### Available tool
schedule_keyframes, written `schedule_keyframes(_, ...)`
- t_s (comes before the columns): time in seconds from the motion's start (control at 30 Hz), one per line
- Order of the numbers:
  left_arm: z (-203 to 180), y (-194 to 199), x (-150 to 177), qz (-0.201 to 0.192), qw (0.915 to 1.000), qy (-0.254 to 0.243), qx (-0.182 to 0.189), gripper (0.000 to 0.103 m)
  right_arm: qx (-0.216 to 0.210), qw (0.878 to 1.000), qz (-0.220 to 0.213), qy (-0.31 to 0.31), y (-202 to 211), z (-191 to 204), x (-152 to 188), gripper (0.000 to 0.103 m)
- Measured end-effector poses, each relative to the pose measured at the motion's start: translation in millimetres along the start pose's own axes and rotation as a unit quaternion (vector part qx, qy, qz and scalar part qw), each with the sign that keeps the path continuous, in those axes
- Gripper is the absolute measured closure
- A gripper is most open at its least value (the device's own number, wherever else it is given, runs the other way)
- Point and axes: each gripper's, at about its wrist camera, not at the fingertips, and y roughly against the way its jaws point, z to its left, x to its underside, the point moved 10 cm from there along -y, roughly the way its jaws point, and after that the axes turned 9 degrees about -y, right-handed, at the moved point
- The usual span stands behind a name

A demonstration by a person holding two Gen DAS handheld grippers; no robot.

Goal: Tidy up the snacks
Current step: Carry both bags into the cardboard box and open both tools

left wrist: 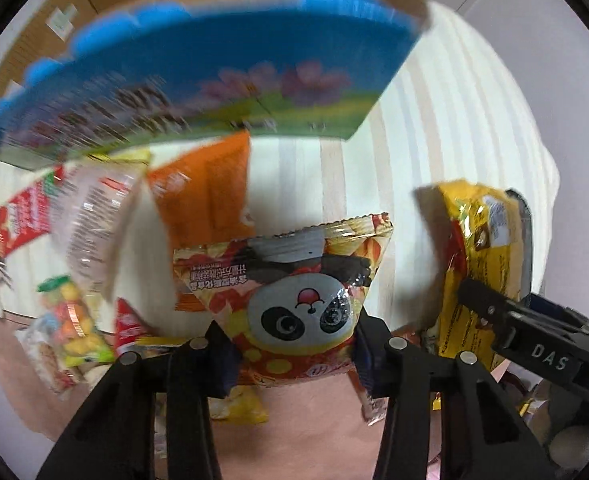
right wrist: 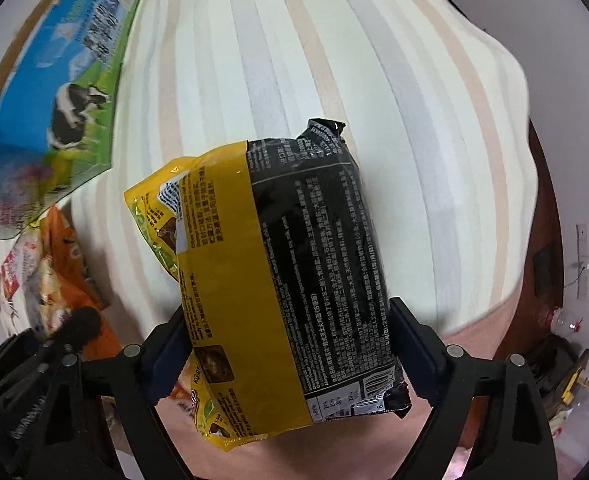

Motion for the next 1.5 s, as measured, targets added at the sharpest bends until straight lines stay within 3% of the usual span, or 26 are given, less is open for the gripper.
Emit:
schedule_keyframes(0.17,-11.9,59.0,9.0,-0.048,0.9984,-0.029,-0.012,0.061,-0.041,0.999,-0.02,-0.018,23.3,17.3,23.7,0.011)
schedule_keyframes(0.37,4.1,136.4,18.0,-0.08,0.9954,-0.051,0.006,0.061,-0.09,0.994,-0.048,-0.032,68.5,58.7,53.7,0.011)
schedule_keyframes(0.5,26.8,195.1,5.7,-0.101,0.9926,-0.066,0.014,0.061,-0.126,0.989,-0.063,-0.039,105.5,103.5,74.2,0.011)
schedule_keyframes(0.6,45.4,213.1,-13.0,-0.114,0.9905,-0.077,0.014,0.061,-0.143,0.985,-0.086,-0.041,132.0,127.5,76.1,0.011)
schedule_keyframes(0.77,86.7,211.4,-27.9,-0.129,0.9879,-0.087,-0.002,0.061,-0.156,0.979,-0.127,-0.027,175.7,168.6,65.3,0.011)
schedule_keyframes(0.93,117.6,201.4,-64.0,-0.13,0.9884,-0.078,-0.015,0.061,-0.146,0.979,-0.144,-0.004,199.9,192.4,35.1,0.011)
schedule_keyframes(1.0,126.2,197.1,-83.0,-0.126,0.9893,-0.07,-0.02,0.061,-0.14,0.979,-0.147,0.002,194.8,201.4,4.3,0.011)
schedule_keyframes(1.13,147.3,175.8,-117.1,-0.11,0.9925,-0.052,-0.016,0.061,-0.136,0.98,-0.141,0.014,192.1,228.4,-26.2,0.011)
schedule_keyframes(1.33,169.2,132.3,-162.5,-0.055,0.9982,-0.022,0.011,0.061,-0.122,0.984,-0.124,0.029,168.1,258.6,-77.6,0.011)
schedule_keyframes(1.5,188.9,93.4,-188.9,-0.021,0.9997,-0.008,0.007,0.061,-0.102,0.989,-0.101,0.031,133.7,273.2,-113.7,0.011)
